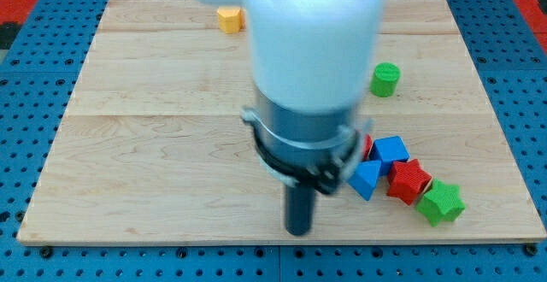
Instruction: Push the blue triangle parallel left to the green circle
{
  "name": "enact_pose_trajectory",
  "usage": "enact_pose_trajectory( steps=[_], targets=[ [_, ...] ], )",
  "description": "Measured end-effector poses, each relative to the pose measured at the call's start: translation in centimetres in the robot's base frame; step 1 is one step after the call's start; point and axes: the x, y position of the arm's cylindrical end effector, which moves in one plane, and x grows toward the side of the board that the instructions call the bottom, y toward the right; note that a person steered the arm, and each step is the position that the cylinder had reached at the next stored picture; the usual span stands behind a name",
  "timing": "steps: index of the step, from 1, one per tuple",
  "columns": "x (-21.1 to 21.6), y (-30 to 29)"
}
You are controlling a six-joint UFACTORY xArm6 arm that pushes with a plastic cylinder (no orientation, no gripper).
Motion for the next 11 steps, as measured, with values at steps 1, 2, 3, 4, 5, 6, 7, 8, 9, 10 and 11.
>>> enact_pose_trajectory(
  steps=[1, 2, 3, 4, 5, 6, 7, 8, 9, 10, 11],
  targets=[
    [-2.4, 4.9],
    [-5.1, 7.8],
    [-7.7, 10.3],
    [-9.5, 10.6],
    [-11.4, 10.7],
    [-15.2, 7.4],
    [-16.3, 0.6],
    [-17.5, 0.6],
    [-17.5, 6.2],
    [-18.1, 10.9],
    [-19.8, 1.6]
  ],
)
